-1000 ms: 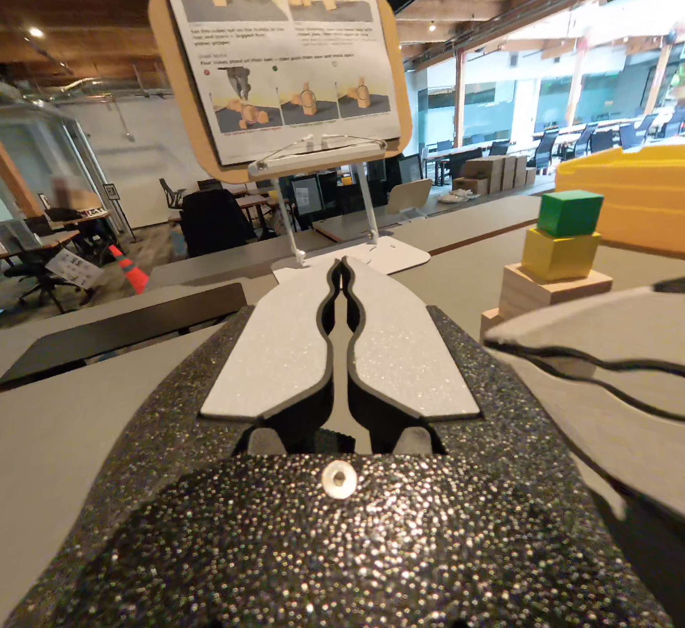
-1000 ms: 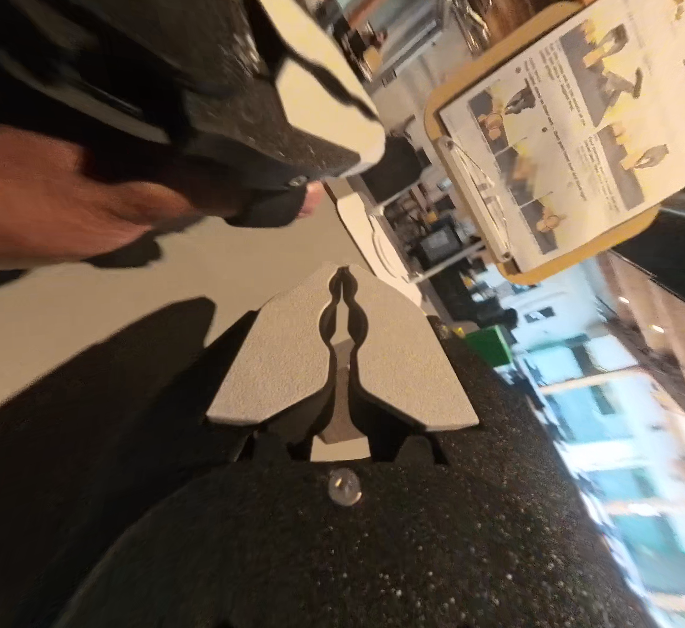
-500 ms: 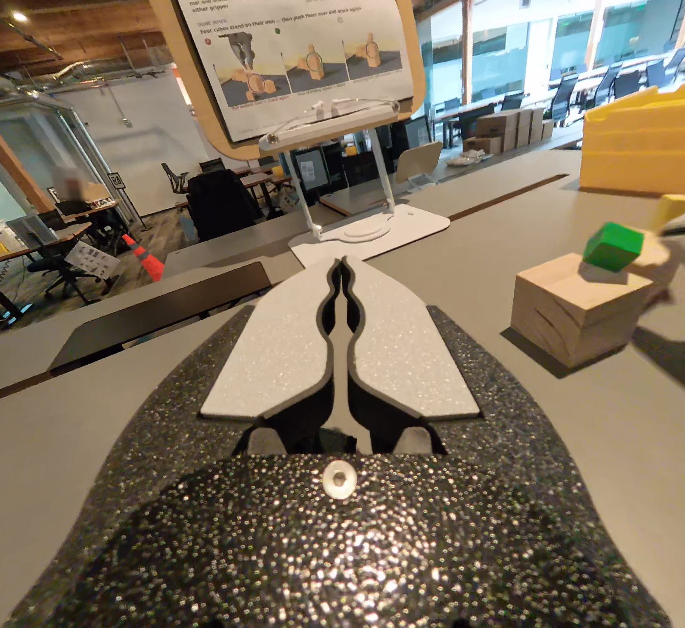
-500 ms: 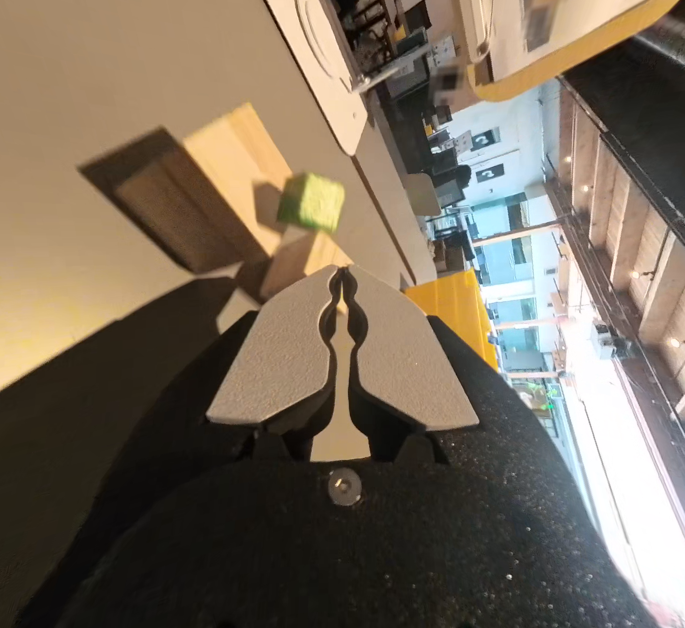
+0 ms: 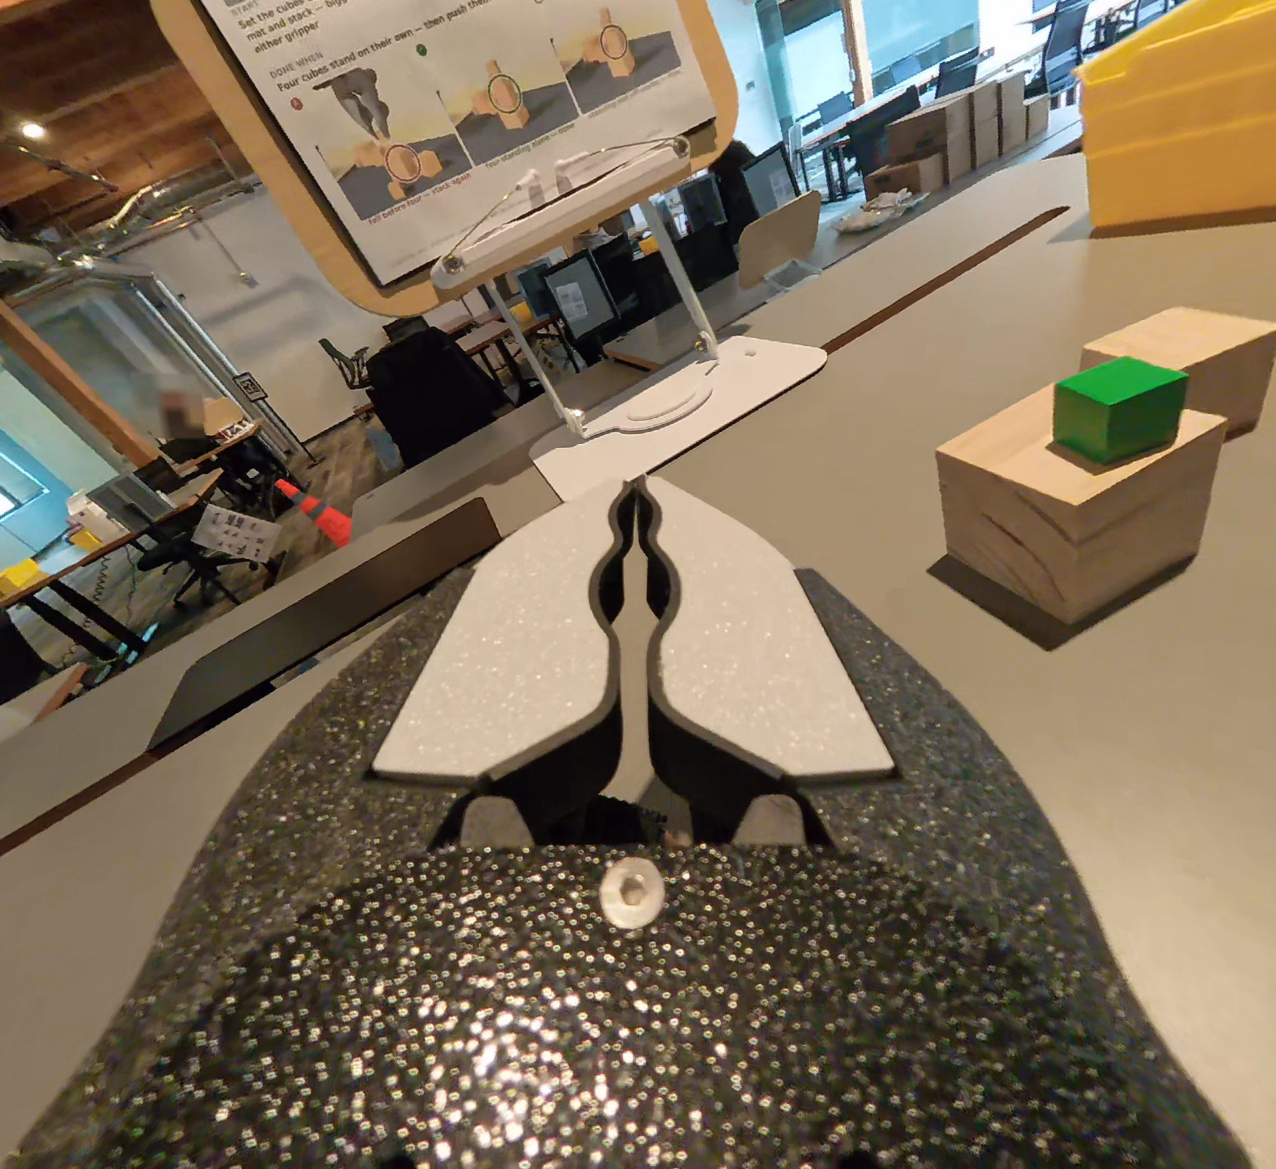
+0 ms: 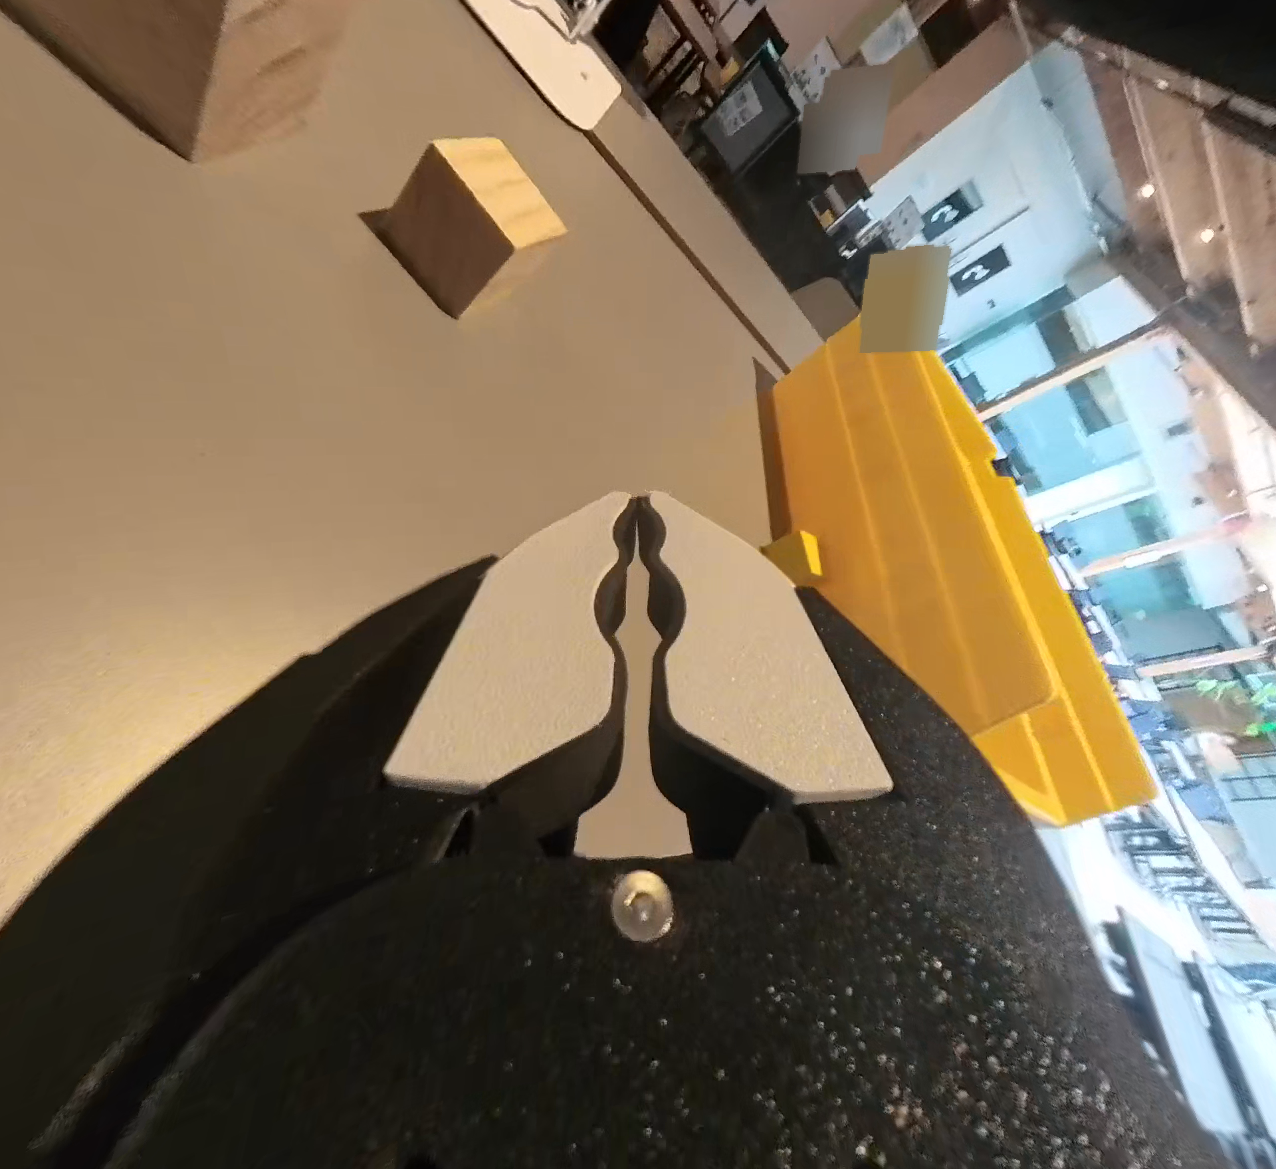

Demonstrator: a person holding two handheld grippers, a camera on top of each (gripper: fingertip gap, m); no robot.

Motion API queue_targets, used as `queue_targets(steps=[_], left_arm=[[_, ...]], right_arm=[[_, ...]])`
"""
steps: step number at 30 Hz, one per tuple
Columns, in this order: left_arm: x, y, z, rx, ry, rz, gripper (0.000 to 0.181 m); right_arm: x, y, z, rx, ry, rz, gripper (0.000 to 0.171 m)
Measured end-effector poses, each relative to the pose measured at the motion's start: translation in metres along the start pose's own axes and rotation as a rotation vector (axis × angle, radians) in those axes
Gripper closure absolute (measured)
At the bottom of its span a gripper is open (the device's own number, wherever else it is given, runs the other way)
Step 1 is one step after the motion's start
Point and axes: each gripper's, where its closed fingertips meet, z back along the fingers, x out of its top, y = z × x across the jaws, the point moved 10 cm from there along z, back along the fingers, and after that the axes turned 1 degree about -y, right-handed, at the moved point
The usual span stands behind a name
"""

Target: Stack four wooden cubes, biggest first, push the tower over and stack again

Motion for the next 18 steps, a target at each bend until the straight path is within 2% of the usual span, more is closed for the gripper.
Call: queue_targets(steps=[7, 12, 18], left_arm=[[0.003, -0.006, 0.002, -0.092, -0.039, 0.004, 0.171], [0.008, -0.014, -0.001, -0.273, -0.083, 0.067, 0.160], [0.023, -0.033, -0.003, -0.455, -0.109, 0.452, 0.146]], right_arm=[[-0.004, -0.008, -0.002, 0.103, -0.036, -0.142, 0.171], [0.001, -0.012, -0.010, 0.271, -0.066, -0.221, 0.167], [0.017, -0.025, -0.038, 0.516, -0.118, -0.330, 0.157]])
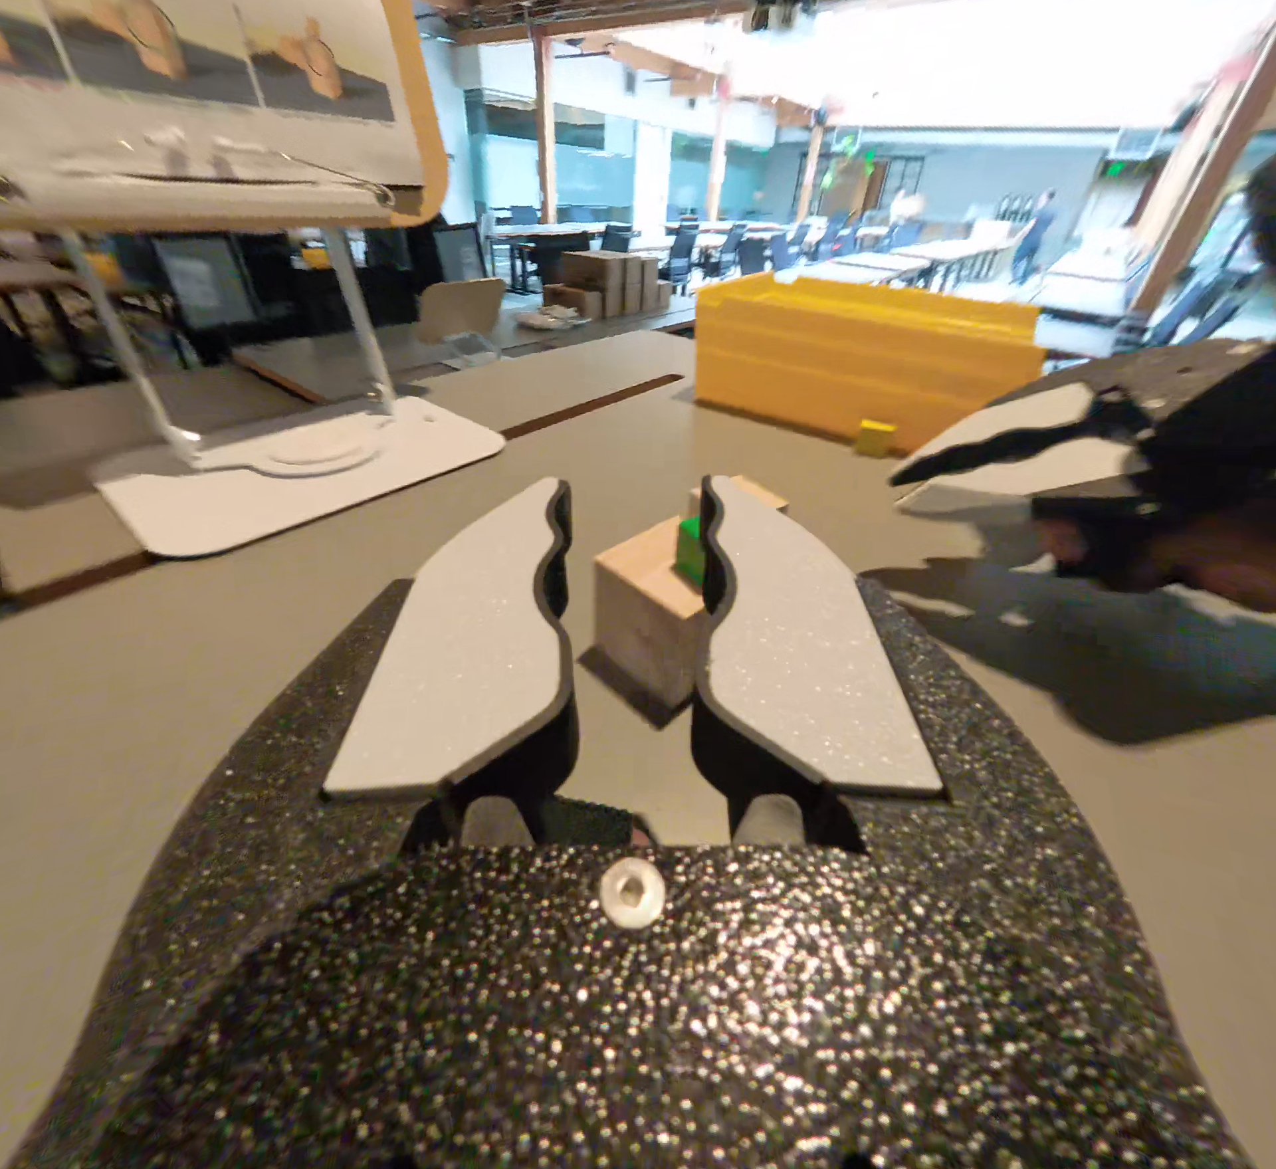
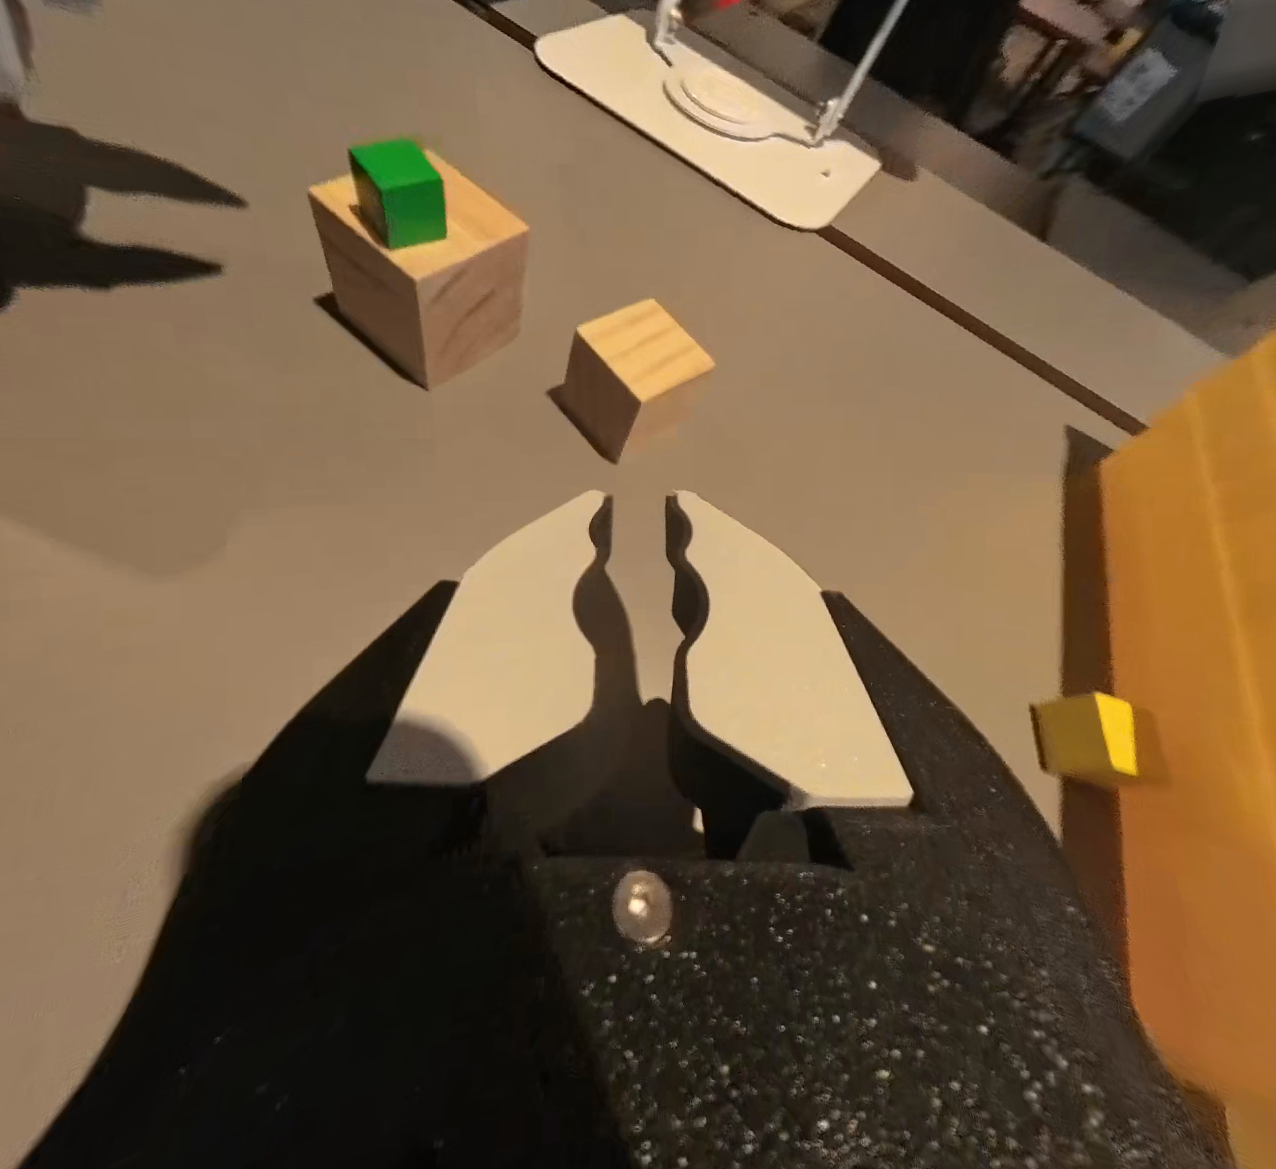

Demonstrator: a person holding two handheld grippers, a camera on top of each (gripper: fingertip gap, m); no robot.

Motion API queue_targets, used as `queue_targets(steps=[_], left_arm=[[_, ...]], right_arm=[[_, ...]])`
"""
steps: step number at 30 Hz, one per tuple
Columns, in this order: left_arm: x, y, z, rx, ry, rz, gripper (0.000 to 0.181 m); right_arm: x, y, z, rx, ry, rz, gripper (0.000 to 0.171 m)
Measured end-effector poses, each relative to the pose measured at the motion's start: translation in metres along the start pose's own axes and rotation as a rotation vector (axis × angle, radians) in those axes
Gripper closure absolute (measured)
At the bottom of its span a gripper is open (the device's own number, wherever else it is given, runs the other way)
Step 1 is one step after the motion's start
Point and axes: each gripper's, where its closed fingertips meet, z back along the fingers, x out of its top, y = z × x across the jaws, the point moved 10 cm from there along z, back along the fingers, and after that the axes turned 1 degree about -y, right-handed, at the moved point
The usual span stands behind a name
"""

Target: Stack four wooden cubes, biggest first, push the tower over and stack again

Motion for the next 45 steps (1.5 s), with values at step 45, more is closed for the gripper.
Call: queue_targets(steps=[45], left_arm=[[0.000, -0.038, 0.057, 0.303, -0.081, -0.092, 0.159]], right_arm=[[0.038, -0.056, -0.092, 0.727, -0.060, 0.136, 0.127]])
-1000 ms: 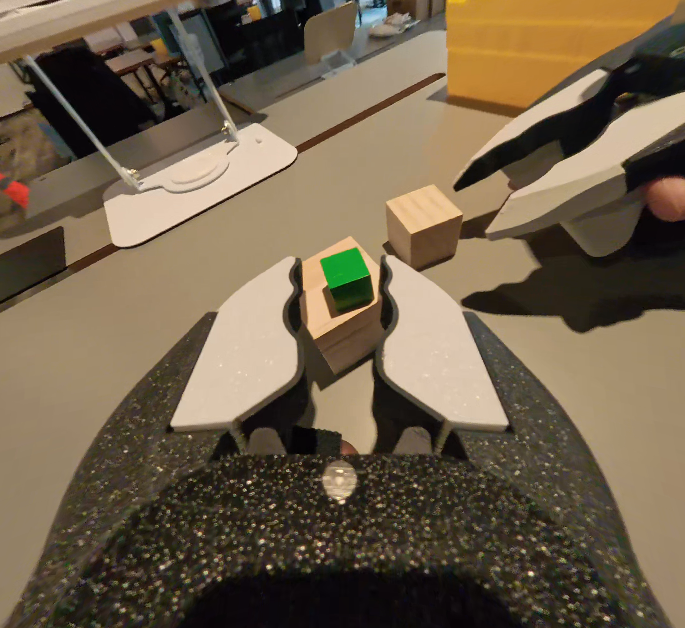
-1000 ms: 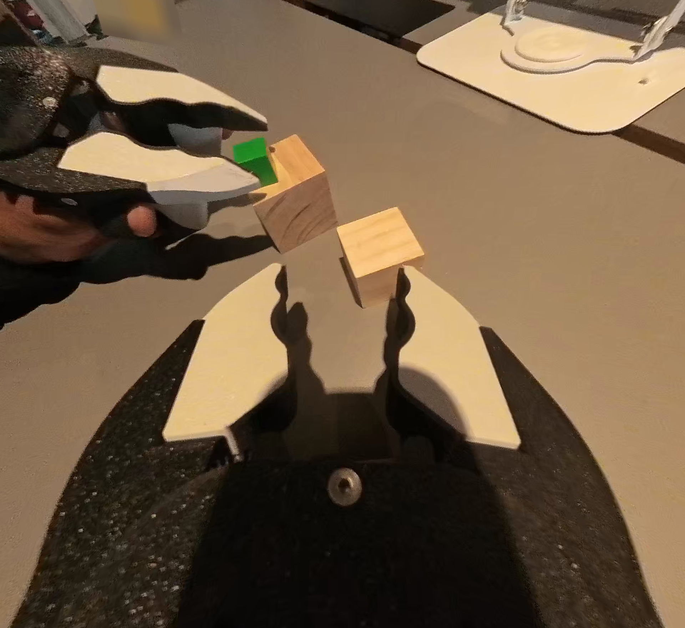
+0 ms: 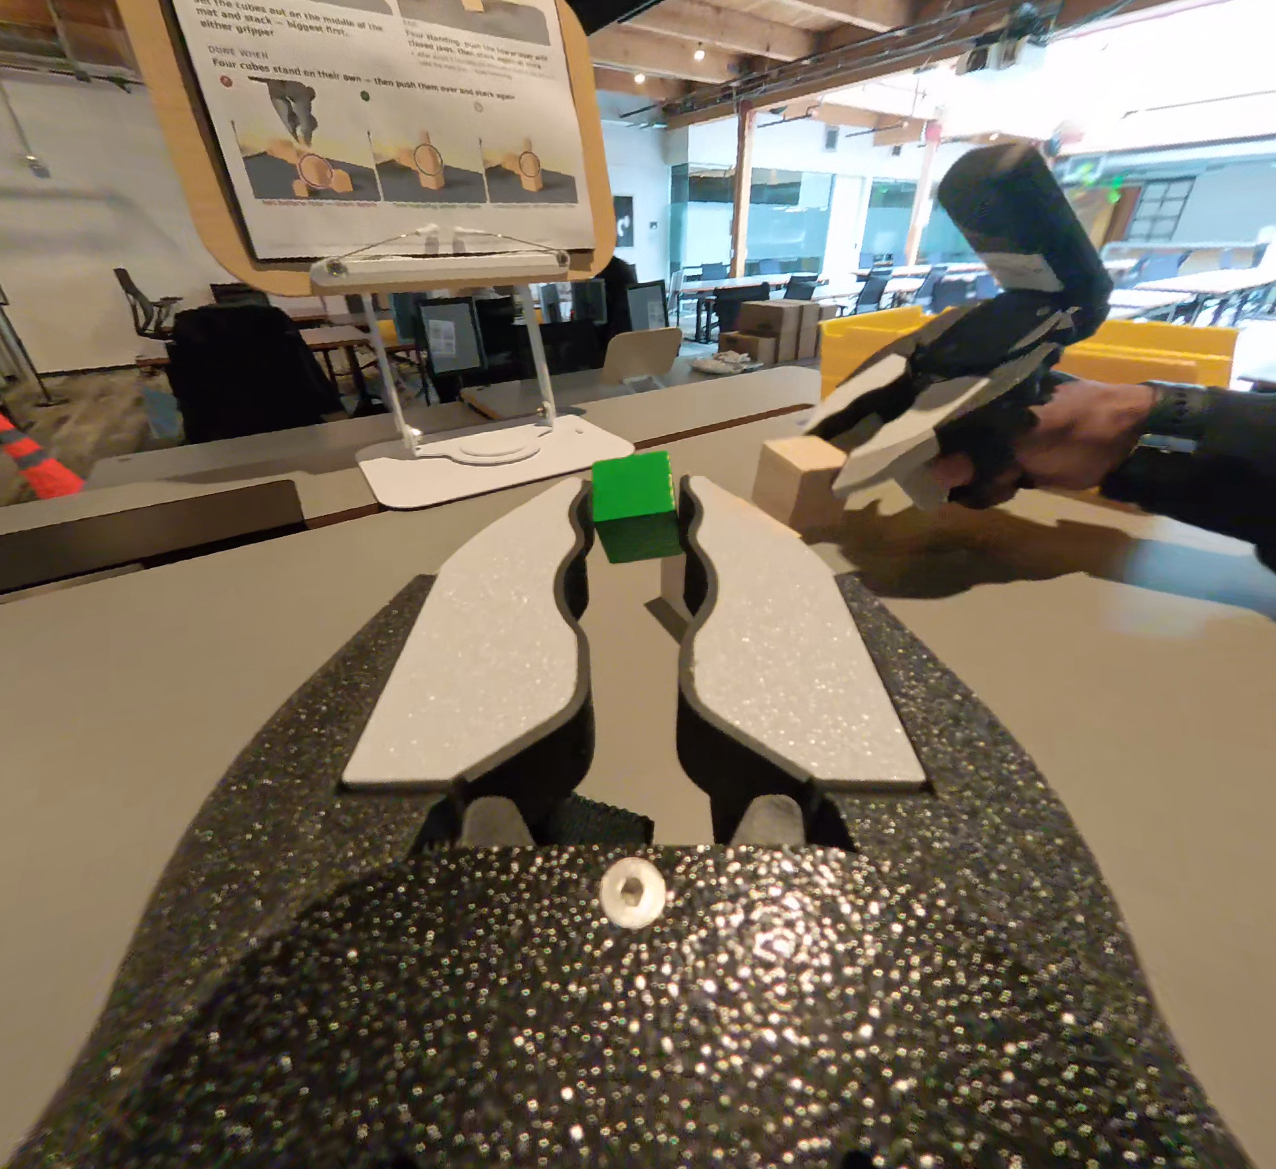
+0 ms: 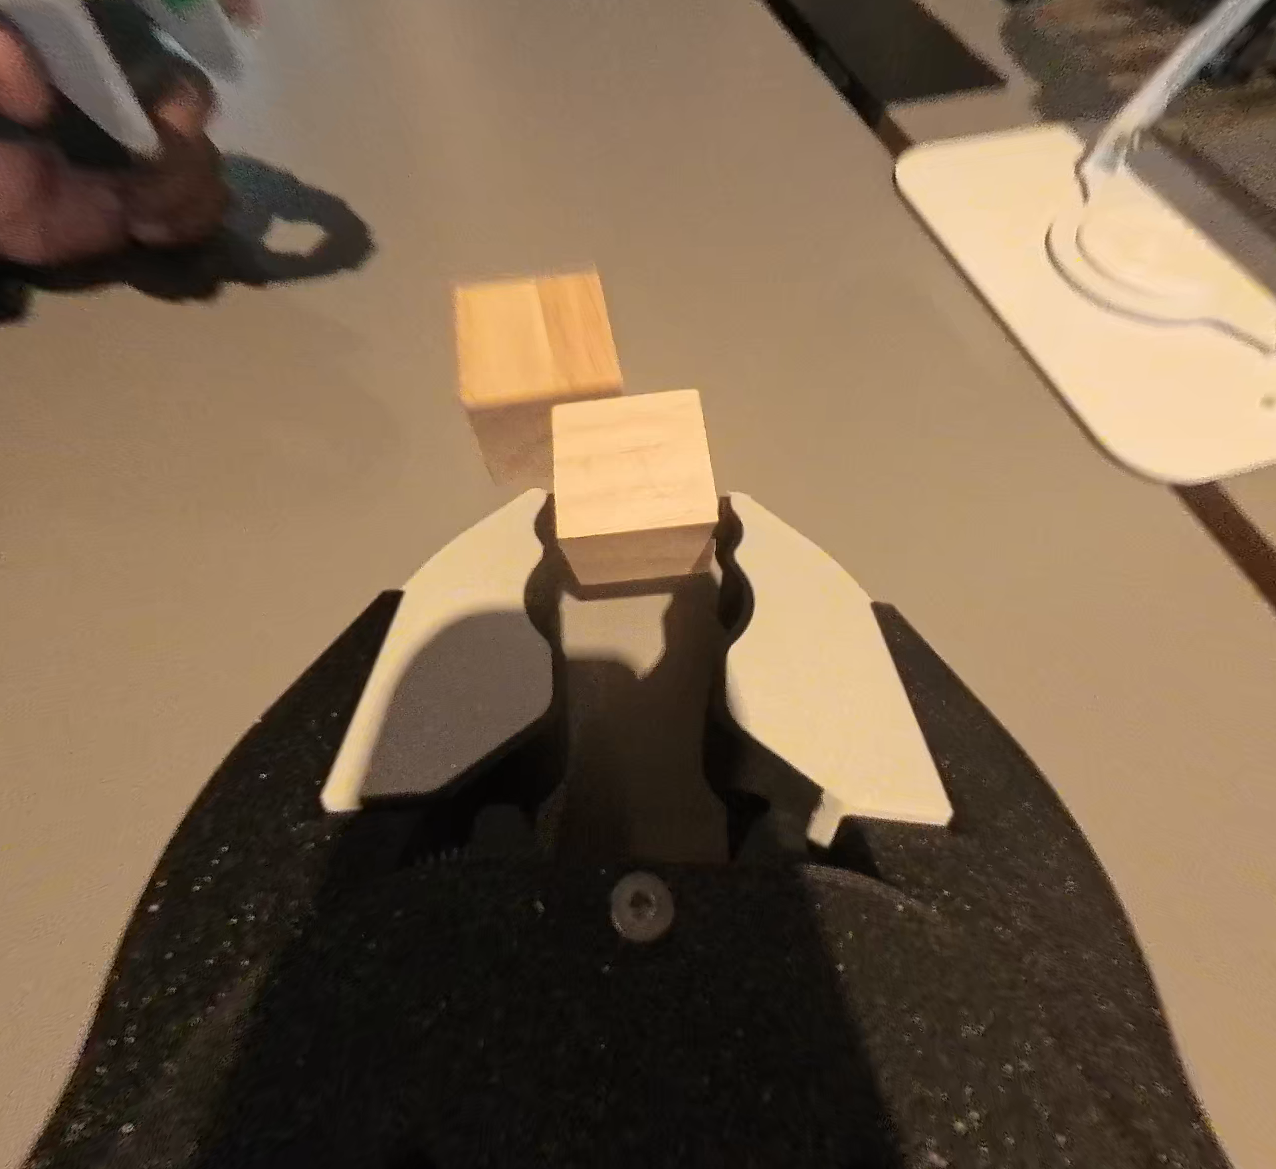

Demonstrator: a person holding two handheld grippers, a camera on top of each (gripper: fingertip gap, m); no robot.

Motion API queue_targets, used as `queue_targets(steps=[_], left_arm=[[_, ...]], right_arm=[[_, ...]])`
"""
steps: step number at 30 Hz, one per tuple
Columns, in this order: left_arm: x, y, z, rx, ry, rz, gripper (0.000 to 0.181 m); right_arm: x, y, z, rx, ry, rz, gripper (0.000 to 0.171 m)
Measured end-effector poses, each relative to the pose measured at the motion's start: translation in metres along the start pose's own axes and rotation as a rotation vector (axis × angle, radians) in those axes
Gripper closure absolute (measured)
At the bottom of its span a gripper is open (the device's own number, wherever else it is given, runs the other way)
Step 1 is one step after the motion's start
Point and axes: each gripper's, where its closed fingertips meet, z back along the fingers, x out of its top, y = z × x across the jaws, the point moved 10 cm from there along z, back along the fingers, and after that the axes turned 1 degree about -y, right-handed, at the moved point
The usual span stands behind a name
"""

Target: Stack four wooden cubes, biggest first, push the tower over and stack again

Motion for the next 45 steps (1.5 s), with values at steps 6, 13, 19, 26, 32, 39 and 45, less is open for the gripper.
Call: queue_targets(steps=[6, 13, 19, 26, 32, 39, 45], left_arm=[[0.000, 0.009, 0.002, -0.053, -0.021, 0.094, 0.159], [0.000, 0.009, 0.003, -0.075, -0.028, 0.102, 0.159], [0.000, 0.010, 0.001, -0.073, -0.002, 0.118, 0.159], [0.000, 0.012, 0.002, -0.074, -0.009, 0.135, 0.159], [0.000, 0.011, 0.001, -0.071, 0.001, 0.123, 0.159], [0.000, 0.009, 0.001, -0.074, 0.008, 0.106, 0.159], [0.000, 0.009, 0.001, -0.073, 0.003, 0.107, 0.159]], right_arm=[[0.048, 0.020, -0.014, 0.101, -0.016, 0.055, 0.127], [0.045, 0.024, -0.039, 0.088, 0.033, -0.014, 0.126], [0.052, 0.023, -0.038, 0.067, -0.001, -0.049, 0.126], [0.052, 0.025, -0.048, 0.054, 0.055, -0.037, 0.126], [0.053, 0.025, -0.048, 0.049, 0.064, -0.036, 0.126], [0.053, 0.027, -0.049, 0.048, 0.055, -0.028, 0.126], [0.052, 0.027, -0.049, 0.061, 0.047, -0.028, 0.126]])
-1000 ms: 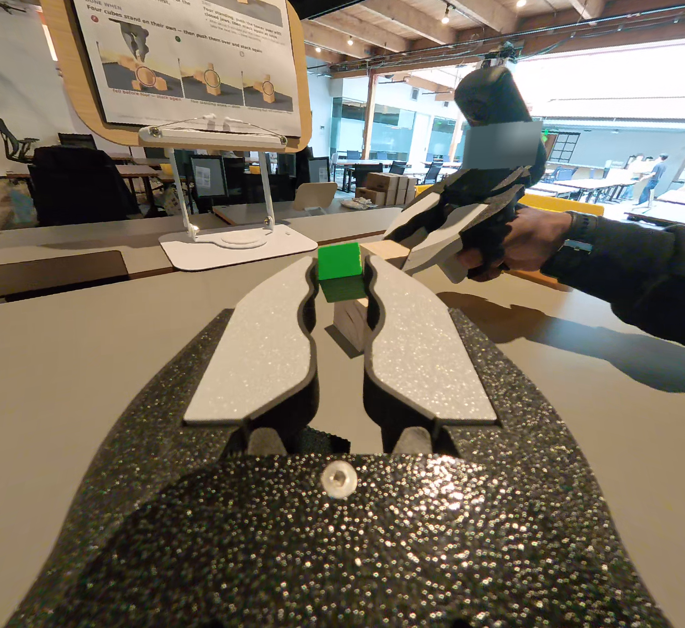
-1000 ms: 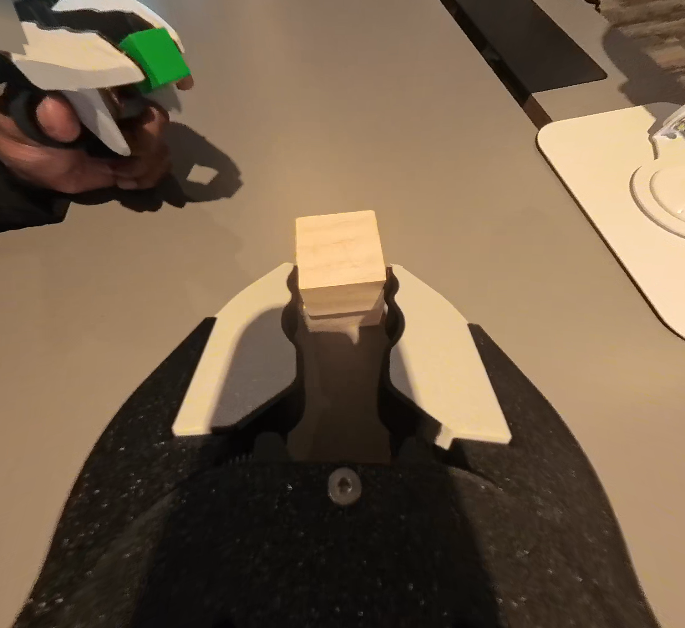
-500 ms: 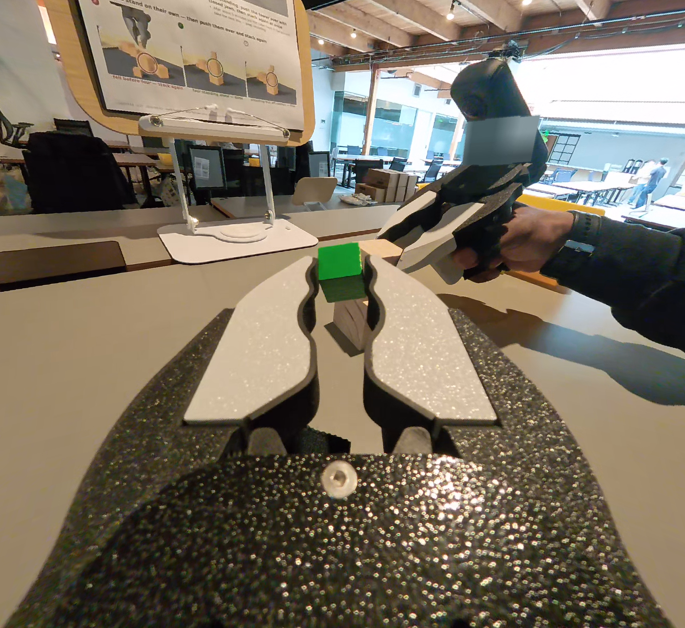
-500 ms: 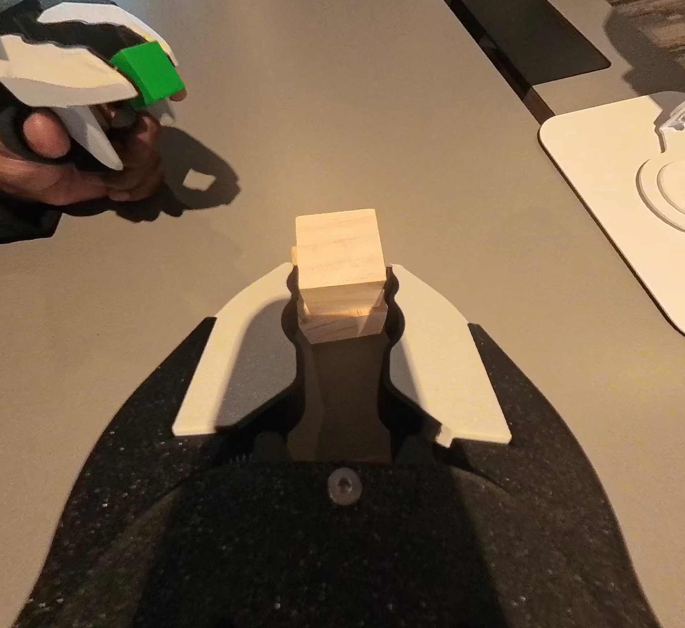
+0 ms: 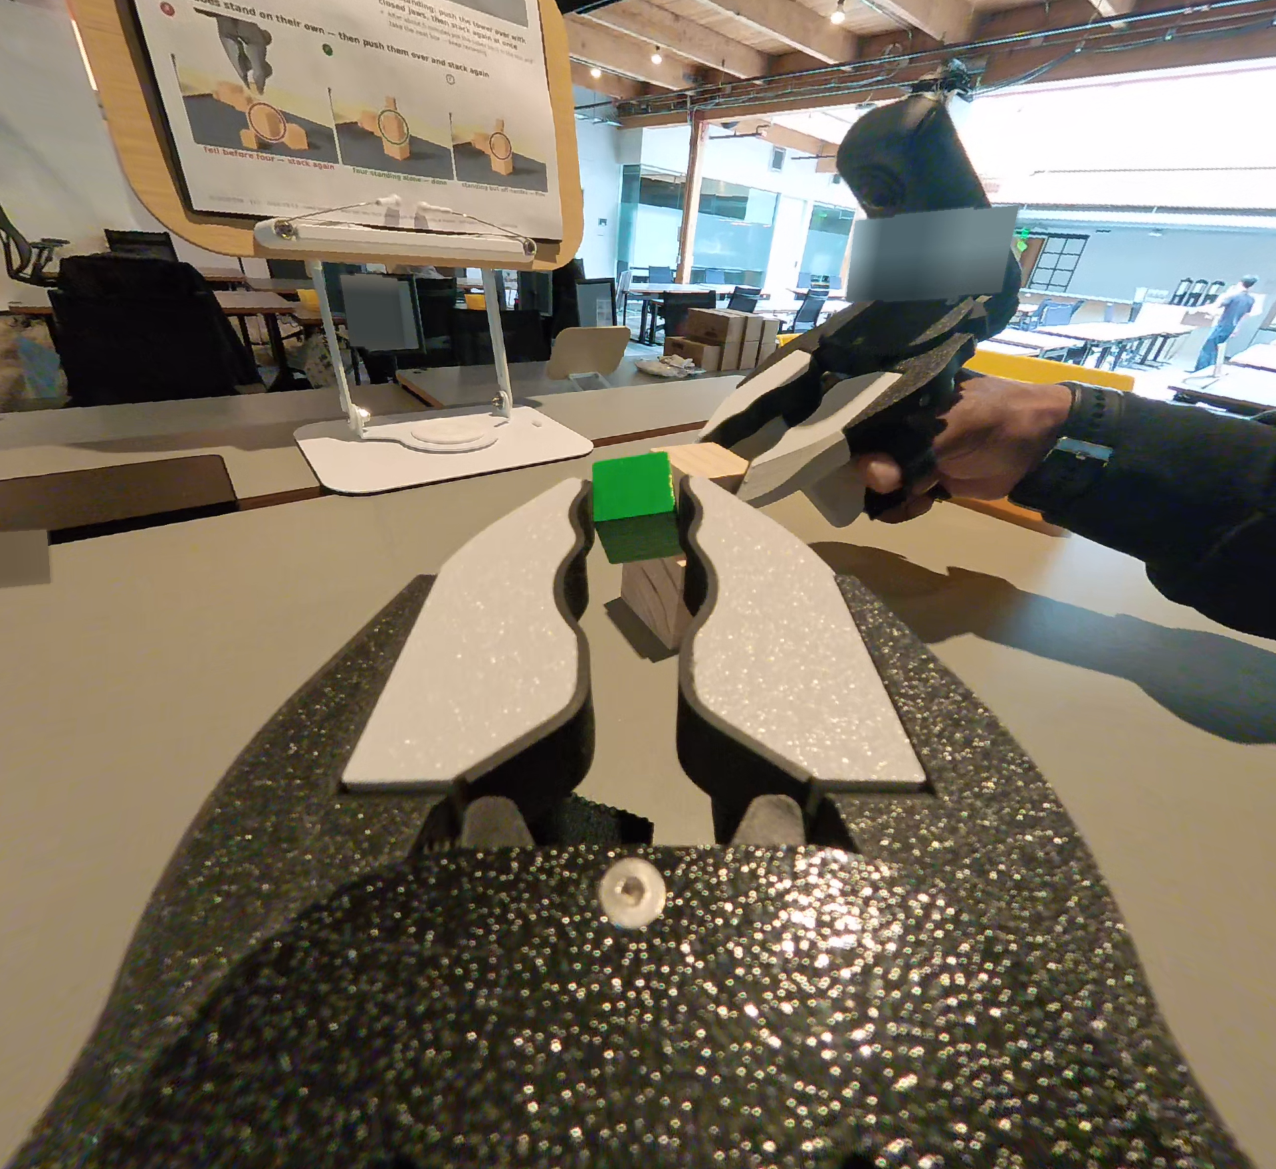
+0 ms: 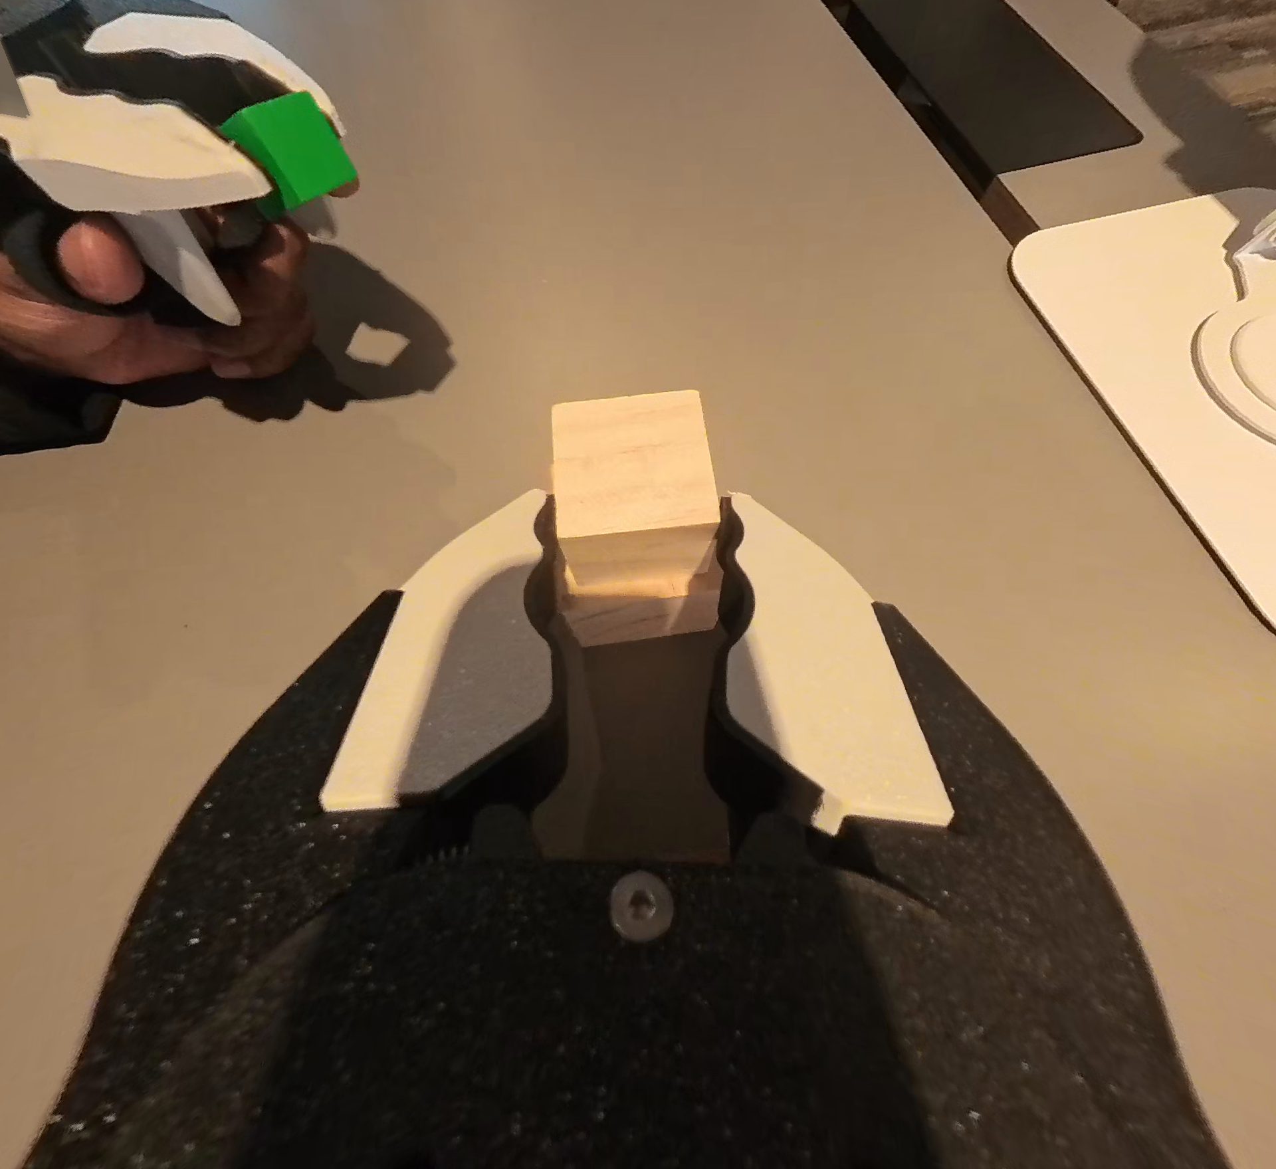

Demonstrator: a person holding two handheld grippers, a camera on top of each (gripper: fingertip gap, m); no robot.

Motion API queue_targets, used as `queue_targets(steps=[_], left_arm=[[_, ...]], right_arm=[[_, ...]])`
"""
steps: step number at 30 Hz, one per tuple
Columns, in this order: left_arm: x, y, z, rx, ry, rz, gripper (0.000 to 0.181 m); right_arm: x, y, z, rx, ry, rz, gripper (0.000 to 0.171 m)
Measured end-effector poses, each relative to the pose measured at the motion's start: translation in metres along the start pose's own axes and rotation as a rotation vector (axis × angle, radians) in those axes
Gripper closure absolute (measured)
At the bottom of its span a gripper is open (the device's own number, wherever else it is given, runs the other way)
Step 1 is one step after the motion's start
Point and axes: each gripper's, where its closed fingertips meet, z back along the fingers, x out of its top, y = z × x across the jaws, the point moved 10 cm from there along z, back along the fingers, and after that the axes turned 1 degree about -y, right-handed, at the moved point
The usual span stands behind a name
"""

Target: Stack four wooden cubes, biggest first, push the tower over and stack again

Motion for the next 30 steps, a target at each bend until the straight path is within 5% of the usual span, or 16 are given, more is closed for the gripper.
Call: queue_targets(steps=[4, 8, 17, 30], left_arm=[[0.000, 0.000, 0.000, 0.000, -0.001, 0.000, 0.159], [0.000, 0.000, -0.001, -0.001, 0.004, 0.002, 0.159], [0.000, 0.001, 0.000, -0.001, -0.002, 0.012, 0.159], [0.000, 0.000, -0.001, -0.009, 0.008, 0.001, 0.159]], right_arm=[[-0.006, 0.003, 0.003, 0.019, -0.032, -0.015, 0.099], [-0.018, 0.003, 0.001, 0.004, -0.077, -0.060, 0.093], [-0.032, 0.005, -0.017, -0.038, 0.057, 0.014, 0.113], [-0.034, -0.002, -0.011, 0.053, 0.066, 0.045, 0.109]])
